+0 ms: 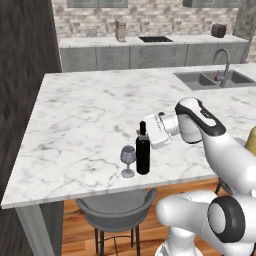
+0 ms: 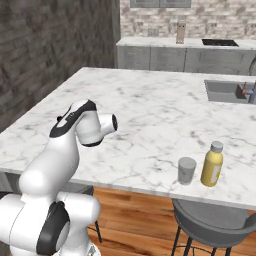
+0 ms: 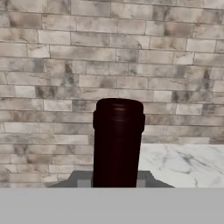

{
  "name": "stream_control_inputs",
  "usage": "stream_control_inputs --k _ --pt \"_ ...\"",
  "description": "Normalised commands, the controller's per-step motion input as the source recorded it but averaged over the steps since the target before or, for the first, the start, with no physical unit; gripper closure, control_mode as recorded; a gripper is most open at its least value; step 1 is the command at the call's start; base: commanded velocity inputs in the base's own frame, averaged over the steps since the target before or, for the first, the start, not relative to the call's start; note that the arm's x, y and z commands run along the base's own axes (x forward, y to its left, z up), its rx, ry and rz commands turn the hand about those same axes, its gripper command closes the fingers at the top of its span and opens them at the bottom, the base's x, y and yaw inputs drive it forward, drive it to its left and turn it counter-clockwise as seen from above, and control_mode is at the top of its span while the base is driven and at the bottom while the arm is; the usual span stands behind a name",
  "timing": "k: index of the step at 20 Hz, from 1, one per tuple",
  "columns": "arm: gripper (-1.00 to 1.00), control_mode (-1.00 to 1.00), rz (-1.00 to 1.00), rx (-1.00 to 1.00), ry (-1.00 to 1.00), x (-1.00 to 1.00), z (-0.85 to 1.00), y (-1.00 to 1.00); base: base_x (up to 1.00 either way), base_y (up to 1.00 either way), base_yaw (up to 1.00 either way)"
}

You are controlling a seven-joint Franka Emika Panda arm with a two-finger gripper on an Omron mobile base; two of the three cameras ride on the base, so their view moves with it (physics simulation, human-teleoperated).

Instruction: There is a wine glass and glass cup on the dining counter. Place the wine bottle next to the wine glass and the juice bottle next to the glass cup.

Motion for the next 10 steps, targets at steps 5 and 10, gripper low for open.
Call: stream_control_inputs --k 5,10 --pt "1.0 1.0 0.0 0.0 0.0 0.0 0.0 0.0 0.0 0.0 0.0" --pt "1.0 -1.0 0.03 0.0 0.0 0.0 -0.01 -0.02 0.0 -0.02 0.04"
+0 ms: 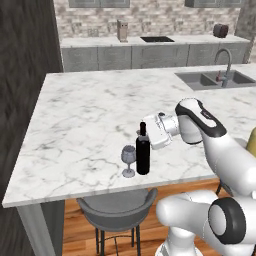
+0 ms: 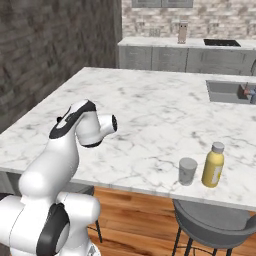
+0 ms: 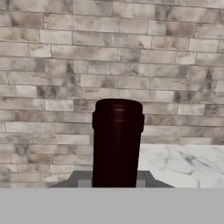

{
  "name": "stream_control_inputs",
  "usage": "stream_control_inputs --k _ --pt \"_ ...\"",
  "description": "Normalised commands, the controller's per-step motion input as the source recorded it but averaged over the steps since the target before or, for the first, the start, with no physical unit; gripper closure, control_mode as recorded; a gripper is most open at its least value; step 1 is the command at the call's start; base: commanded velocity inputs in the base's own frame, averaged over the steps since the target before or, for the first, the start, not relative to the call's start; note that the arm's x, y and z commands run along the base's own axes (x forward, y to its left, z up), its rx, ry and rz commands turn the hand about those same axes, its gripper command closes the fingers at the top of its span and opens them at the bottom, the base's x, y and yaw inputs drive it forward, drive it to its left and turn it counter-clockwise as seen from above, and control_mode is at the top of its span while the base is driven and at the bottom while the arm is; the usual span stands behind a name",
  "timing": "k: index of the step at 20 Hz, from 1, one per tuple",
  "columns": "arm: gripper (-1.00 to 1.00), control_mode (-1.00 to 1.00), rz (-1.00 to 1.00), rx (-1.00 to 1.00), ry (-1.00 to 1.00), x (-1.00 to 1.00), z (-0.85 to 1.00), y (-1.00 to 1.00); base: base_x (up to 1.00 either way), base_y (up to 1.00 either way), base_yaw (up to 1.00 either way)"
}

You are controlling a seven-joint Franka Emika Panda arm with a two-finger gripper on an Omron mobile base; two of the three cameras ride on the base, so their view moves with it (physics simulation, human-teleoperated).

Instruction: There is a wine glass and glass cup on the dining counter. Place the wine bottle next to the wine glass and the juice bottle next to the glass cup.

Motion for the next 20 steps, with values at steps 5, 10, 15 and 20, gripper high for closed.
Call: stream_control_inputs --k 5,10,15,20 --pt "1.0 -1.0 0.21 0.0 0.0 0.07 -0.01 -0.18 0.0 0.0 0.0" --pt "1.0 -1.0 0.25 0.0 0.0 0.12 0.0 -0.28 0.0 0.0 0.0" --pt "1.0 -1.0 0.18 0.02 0.0 0.25 -0.05 -0.24 0.0 0.0 0.0" --pt "1.0 -1.0 0.07 0.07 -0.04 0.25 -0.05 -0.18 0.0 0.0 0.0"
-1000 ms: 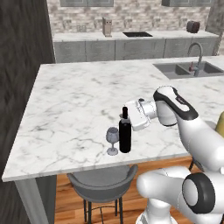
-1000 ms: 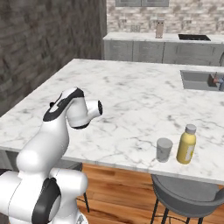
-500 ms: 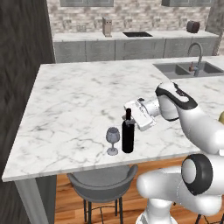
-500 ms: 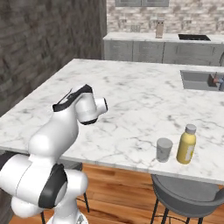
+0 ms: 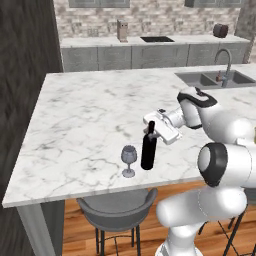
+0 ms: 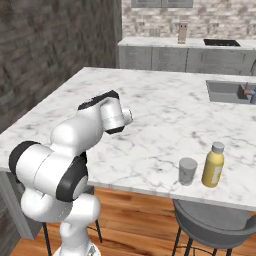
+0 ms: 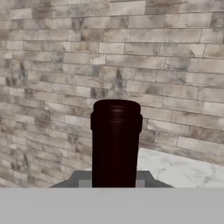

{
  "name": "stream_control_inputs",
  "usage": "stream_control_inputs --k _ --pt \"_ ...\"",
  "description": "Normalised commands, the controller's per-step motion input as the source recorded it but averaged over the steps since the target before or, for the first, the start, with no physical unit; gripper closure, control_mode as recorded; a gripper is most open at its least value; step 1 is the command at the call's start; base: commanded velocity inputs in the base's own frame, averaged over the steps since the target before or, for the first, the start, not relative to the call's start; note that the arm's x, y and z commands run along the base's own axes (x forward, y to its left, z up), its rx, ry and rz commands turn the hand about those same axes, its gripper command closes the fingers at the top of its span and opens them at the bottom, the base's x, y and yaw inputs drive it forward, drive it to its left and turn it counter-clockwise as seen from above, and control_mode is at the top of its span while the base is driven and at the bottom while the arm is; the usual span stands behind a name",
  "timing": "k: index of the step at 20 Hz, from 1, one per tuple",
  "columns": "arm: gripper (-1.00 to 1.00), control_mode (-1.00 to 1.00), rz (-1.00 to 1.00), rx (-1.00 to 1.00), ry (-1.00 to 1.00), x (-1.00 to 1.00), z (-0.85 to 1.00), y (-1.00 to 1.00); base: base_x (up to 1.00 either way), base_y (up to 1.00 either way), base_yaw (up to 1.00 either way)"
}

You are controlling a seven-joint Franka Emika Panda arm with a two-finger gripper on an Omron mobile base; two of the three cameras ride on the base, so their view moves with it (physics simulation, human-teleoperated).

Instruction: There is a wine glass and glass cup on the dining counter. Place the wine bottle next to the wine glass and the juice bottle next to the glass cup.

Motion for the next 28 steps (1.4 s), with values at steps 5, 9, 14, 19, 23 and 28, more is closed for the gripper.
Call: stream_control_inputs --k 5,9,14,19,23,28 --pt "1.0 -1.0 0.0 0.06 -0.09 0.16 -0.15 -0.07 0.0 0.0 0.0" --pt "1.0 -1.0 -0.03 0.0 -0.14 0.14 -0.21 0.0 0.0 0.0 0.0" --pt "1.0 -1.0 -0.07 0.0 -0.08 0.12 -0.15 0.0 0.0 0.0 0.0" --pt "1.0 -1.0 -0.07 0.0 0.0 0.08 -0.07 0.0 0.0 0.0 0.0" --pt "1.0 -1.0 -0.07 0.02 0.09 0.01 -0.03 0.0 0.0 0.0 0.0" --pt "1.0 -1.0 -0.07 0.0 0.08 0.05 -0.08 0.01 0.0 0.0 0.0"
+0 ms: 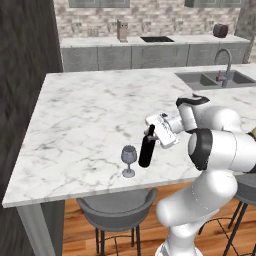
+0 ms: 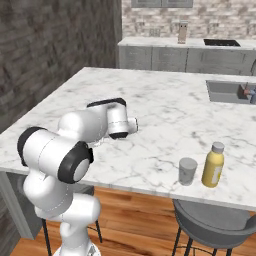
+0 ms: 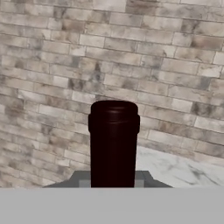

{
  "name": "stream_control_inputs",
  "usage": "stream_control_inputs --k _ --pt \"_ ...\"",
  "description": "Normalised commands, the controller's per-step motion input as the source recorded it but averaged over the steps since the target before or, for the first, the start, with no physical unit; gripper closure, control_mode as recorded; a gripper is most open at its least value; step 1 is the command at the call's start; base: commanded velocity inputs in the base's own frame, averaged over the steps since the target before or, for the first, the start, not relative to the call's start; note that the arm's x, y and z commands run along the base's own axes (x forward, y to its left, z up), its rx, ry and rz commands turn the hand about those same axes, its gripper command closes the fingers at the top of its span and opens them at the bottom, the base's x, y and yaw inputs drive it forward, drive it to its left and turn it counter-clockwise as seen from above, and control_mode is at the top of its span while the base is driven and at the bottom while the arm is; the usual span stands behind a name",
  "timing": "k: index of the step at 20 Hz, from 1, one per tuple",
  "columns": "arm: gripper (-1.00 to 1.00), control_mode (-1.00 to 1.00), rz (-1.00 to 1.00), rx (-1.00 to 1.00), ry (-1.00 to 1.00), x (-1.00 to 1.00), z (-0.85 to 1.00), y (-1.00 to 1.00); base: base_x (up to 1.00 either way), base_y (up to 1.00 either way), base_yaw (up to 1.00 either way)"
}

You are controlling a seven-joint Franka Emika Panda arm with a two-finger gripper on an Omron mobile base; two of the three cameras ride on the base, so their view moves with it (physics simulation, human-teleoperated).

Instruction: There is a wine glass and glass cup on the dining counter. Place the wine bottle next to the wine glass and the juice bottle next to the glass cup.

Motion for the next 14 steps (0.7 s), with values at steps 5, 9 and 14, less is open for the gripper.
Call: stream_control_inputs --k 5,9,14 --pt "1.0 -1.0 -0.04 0.0 0.05 0.07 -0.13 0.04 0.0 0.0 0.0" --pt "1.0 -1.0 -0.03 0.0 0.04 0.14 -0.22 0.1 0.0 0.0 0.0" --pt "1.0 -1.0 -0.01 0.0 0.0 0.19 -0.26 0.08 0.0 0.0 0.0"
